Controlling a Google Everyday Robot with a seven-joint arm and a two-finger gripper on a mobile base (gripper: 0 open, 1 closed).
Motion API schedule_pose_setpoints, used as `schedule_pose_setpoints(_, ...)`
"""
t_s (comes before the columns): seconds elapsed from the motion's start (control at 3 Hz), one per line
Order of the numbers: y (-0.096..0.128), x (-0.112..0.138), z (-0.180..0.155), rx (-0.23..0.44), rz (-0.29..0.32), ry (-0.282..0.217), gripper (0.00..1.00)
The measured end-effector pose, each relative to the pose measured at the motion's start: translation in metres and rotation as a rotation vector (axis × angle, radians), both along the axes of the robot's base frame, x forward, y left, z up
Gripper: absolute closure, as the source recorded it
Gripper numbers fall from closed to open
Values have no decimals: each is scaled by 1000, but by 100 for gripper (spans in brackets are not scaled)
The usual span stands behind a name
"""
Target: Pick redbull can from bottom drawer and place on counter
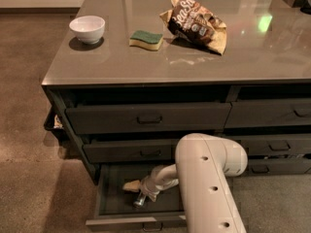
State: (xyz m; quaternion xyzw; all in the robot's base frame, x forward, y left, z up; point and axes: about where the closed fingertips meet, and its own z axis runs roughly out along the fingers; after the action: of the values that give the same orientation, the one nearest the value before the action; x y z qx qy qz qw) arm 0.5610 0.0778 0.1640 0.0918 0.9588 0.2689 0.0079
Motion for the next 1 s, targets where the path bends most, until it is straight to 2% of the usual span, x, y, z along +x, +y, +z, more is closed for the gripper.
schedule_pose_setpoints(1.0, 7, 4, -11, -1, 12, 23, 20)
